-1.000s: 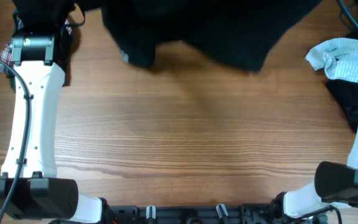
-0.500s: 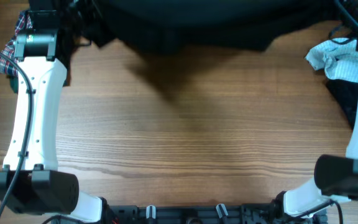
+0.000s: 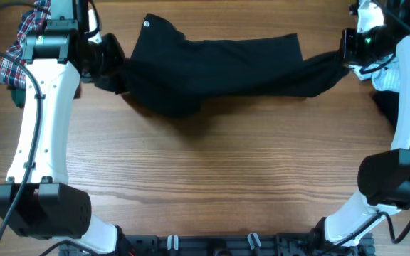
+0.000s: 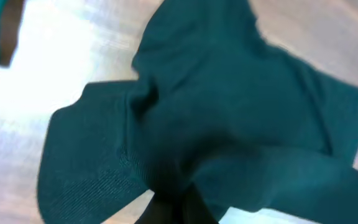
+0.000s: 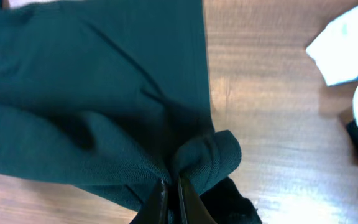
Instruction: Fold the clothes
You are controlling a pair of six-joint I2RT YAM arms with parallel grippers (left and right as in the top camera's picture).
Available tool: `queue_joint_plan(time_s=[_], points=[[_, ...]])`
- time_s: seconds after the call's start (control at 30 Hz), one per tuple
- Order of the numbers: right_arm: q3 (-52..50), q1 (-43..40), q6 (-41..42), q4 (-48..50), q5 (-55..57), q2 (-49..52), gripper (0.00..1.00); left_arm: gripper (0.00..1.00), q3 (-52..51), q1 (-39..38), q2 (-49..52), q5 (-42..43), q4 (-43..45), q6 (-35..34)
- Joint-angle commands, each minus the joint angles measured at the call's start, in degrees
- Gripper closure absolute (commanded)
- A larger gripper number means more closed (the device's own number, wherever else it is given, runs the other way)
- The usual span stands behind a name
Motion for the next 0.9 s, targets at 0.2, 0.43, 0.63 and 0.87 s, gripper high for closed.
queue_joint_plan(time_s=[0.2, 0.43, 0.63, 0.87], points=[[-0.31, -0.50, -0.57, -3.17, -0.87, 1.31, 0.96, 0.82, -0.50, 0.26, 1.99, -3.13, -3.56, 0.85], [-5.64, -0.50, -0.59, -2.82, -0.87, 1.31, 0.83, 0.53, -0.50, 0.26, 1.99, -3.15, -3.82, 0.87], [-6.27, -0.50, -0.48, -2.25, -0.90, 1.31, 0.56, 0.52, -0.50, 0.26, 1.99, -3.10, -3.91, 0.85], [-6.27, -0.50, -0.44, -1.77, -5.22, 1.31, 0.47, 0.62, -0.50, 0.24, 1.99, -0.15, -6.88, 0.85]])
